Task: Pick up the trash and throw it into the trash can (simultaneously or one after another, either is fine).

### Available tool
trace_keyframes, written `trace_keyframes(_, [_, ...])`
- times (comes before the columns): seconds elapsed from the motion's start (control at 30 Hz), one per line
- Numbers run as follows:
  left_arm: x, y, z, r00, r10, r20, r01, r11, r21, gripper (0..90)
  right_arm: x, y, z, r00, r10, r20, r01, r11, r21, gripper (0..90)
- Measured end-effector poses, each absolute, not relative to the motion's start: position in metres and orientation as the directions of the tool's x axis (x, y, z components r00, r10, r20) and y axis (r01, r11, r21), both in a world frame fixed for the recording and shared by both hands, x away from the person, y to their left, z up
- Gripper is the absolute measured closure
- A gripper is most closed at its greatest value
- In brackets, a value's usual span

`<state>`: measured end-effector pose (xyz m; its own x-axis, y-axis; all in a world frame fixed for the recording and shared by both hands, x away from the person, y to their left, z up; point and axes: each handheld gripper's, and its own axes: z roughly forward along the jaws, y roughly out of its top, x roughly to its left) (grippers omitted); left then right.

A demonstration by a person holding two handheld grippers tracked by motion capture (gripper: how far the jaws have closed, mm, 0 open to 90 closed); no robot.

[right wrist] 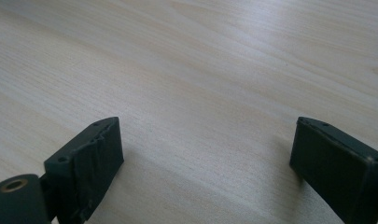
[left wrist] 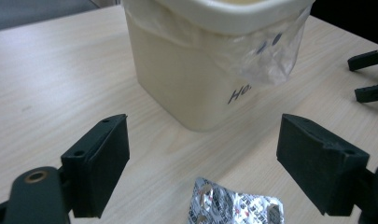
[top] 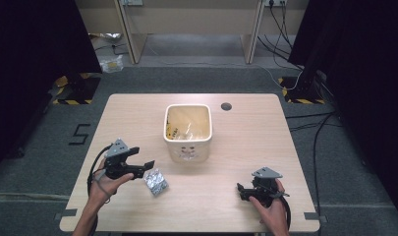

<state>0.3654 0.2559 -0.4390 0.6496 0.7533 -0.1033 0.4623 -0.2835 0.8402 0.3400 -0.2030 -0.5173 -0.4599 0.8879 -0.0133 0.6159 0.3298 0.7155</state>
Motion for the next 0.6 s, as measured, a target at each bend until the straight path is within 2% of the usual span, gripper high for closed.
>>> trace_keyframes(0.27, [0.365,0.259,-0.444,0.634,0.768,-0.088,0.465,-0.287,0.838,17.2,0.34,-0.203,-0.517,-0.459,0.888,-0.014,0.616,0.33,0.715,9.5])
trace_keyframes(0.6, [0.362,0.262,-0.464,0.627,0.767,-0.132,0.508,-0.275,0.817,17.2,0.34,-0.203,-0.517,-0.461,0.888,-0.015,0.615,0.332,0.715,9.7])
